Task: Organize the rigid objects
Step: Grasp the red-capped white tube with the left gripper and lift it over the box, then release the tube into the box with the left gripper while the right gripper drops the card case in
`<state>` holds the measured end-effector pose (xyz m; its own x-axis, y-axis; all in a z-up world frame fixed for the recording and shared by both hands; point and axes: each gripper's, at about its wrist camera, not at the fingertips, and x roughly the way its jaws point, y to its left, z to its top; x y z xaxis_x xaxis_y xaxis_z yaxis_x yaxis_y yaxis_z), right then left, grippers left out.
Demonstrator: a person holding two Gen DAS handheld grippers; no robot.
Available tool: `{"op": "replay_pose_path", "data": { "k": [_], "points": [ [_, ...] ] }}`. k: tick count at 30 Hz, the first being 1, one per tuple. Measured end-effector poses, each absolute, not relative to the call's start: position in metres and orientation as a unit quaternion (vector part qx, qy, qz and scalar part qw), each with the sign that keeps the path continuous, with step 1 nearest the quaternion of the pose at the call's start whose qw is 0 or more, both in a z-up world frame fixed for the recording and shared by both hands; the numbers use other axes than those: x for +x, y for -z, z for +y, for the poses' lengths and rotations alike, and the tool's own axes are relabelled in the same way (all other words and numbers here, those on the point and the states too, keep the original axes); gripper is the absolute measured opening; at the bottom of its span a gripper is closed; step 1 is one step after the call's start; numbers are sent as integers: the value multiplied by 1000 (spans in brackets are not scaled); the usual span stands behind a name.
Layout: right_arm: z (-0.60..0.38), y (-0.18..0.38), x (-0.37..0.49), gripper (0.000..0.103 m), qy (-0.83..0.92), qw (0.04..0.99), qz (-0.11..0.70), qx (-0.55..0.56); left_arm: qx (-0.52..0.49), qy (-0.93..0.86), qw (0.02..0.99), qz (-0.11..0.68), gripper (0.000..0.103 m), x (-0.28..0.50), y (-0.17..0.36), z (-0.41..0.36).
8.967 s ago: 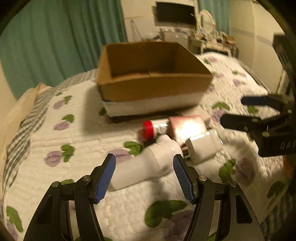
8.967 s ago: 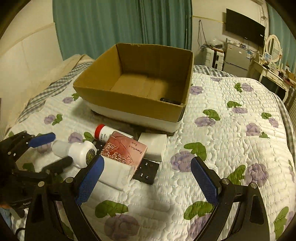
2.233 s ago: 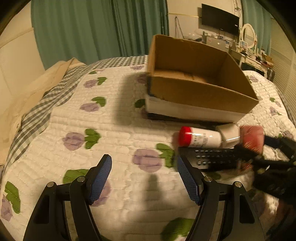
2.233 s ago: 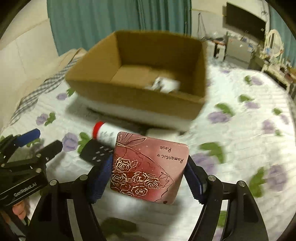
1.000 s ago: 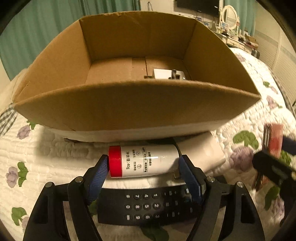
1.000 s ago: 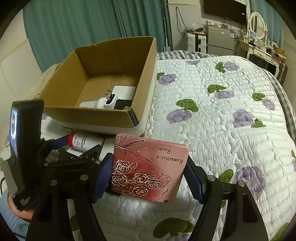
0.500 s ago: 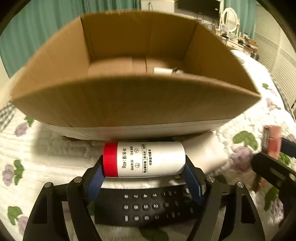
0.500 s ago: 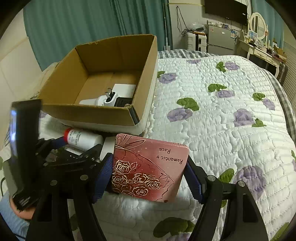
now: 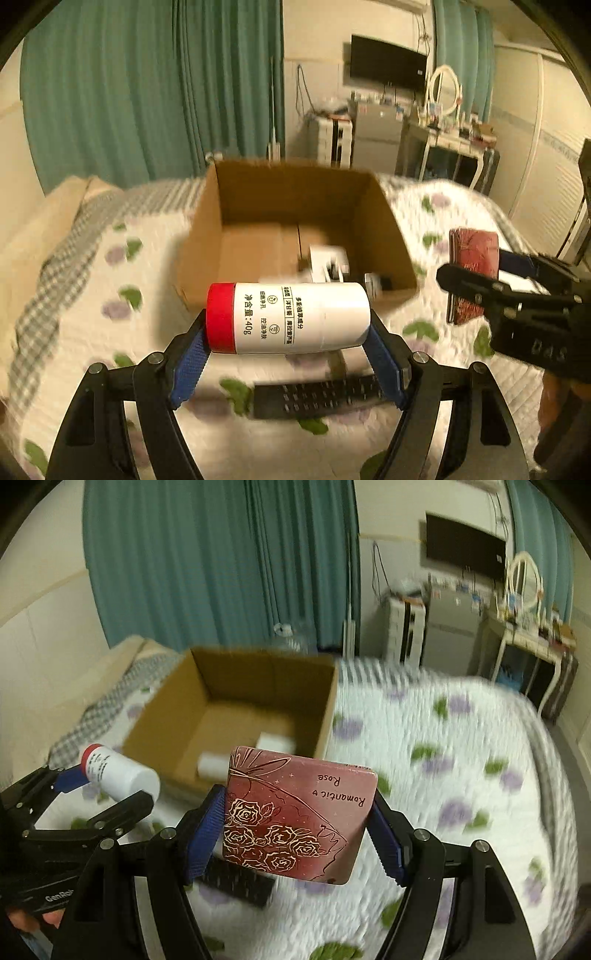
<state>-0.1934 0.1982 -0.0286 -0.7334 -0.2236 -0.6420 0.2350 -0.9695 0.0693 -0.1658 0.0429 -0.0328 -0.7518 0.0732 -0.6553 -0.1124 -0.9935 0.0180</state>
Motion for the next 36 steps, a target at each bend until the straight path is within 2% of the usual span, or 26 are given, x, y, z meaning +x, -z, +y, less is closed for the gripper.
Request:
{"op": "replay_pose_path", "data": {
  "k": [8,17,25,36],
  "points": [
    [188,-9,-250,73,943,137,11,304,-331,-943,26,30,79,-211,4,29],
    [179,19,-301,73,937,146,21,316,-356,-932,34,56,79,-267,44,41],
    [186,34,-311,73,932,147,18,331,-344,-934,50,81,81,-269,57,55],
    [174,20,-313,73,931,157,25,328,-324,-943,24,66,81,-252,25,30]
  ]
}}
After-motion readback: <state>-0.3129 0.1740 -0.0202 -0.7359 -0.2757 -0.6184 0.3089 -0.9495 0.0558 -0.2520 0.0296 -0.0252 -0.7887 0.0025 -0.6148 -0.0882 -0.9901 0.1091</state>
